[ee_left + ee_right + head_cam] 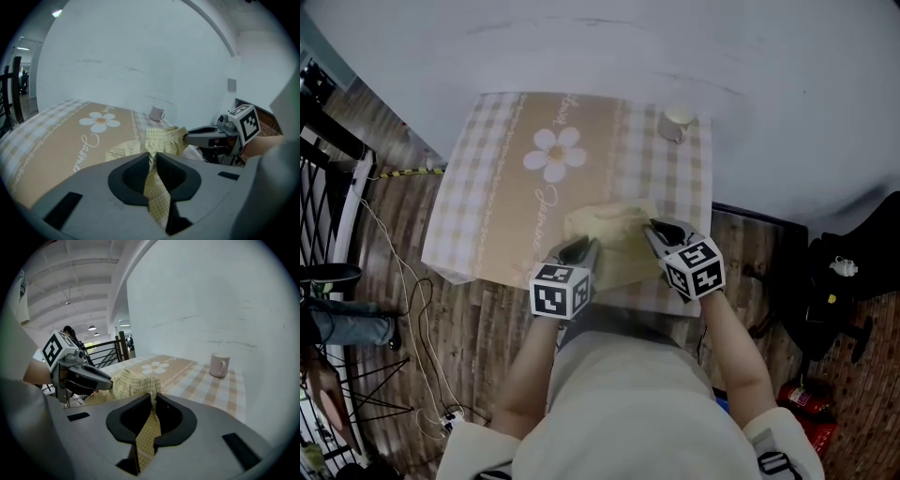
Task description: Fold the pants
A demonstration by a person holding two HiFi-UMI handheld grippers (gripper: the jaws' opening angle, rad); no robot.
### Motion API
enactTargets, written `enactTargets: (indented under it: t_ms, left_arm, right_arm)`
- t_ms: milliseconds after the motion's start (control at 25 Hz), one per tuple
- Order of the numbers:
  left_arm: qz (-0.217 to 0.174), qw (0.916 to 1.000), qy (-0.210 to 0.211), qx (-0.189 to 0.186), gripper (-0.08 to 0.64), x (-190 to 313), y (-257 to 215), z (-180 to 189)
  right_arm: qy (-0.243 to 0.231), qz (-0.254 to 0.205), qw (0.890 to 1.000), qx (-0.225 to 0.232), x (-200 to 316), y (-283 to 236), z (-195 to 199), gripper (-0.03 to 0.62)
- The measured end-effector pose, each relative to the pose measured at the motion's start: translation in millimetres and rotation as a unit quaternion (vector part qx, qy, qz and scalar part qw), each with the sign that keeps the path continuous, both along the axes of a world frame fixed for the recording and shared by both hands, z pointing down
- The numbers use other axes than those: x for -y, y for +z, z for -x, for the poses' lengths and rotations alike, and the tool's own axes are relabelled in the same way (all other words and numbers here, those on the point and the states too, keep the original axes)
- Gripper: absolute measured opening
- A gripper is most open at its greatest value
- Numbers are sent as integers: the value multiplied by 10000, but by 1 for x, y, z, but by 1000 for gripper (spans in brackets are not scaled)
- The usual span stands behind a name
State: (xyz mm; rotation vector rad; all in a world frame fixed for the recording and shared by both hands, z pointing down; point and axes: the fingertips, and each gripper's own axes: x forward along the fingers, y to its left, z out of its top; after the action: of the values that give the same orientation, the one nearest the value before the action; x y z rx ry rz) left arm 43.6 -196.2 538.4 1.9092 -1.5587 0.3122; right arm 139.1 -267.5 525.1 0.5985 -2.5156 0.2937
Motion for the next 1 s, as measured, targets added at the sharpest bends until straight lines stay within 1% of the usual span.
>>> enactTargets:
  t_ms: [240, 360, 560, 640, 760, 840, 1000]
  left_arm:
    - [253, 9988, 169, 390, 46, -25, 17, -13]
    - [323, 9982, 186, 473, 46, -34, 22, -16]
    - [367, 9975, 181, 568, 46, -47, 24, -18]
    - [367, 9977, 183, 539, 46, -52, 24, -18]
    - [344, 9987, 176, 344, 46, -63, 22, -18]
    - [320, 9991, 150, 246, 46, -70, 20, -17]
    - [278, 9994, 77, 188, 46, -80, 17, -12]
  right_arm:
    - [210, 295, 9993, 68, -22, 21, -18, 31]
    - [336, 489, 9982, 117, -30, 30, -26, 31]
    - [433, 590, 9973, 84, -46, 37, -35, 31]
    - [428, 637, 9970, 45, -55, 40, -40, 31]
    - [475, 675, 9966, -21, -68, 44, -47, 31]
    - [563, 710, 9959, 14, -74, 45, -53, 31]
    - [799, 787, 9935, 179, -81, 41, -61, 31]
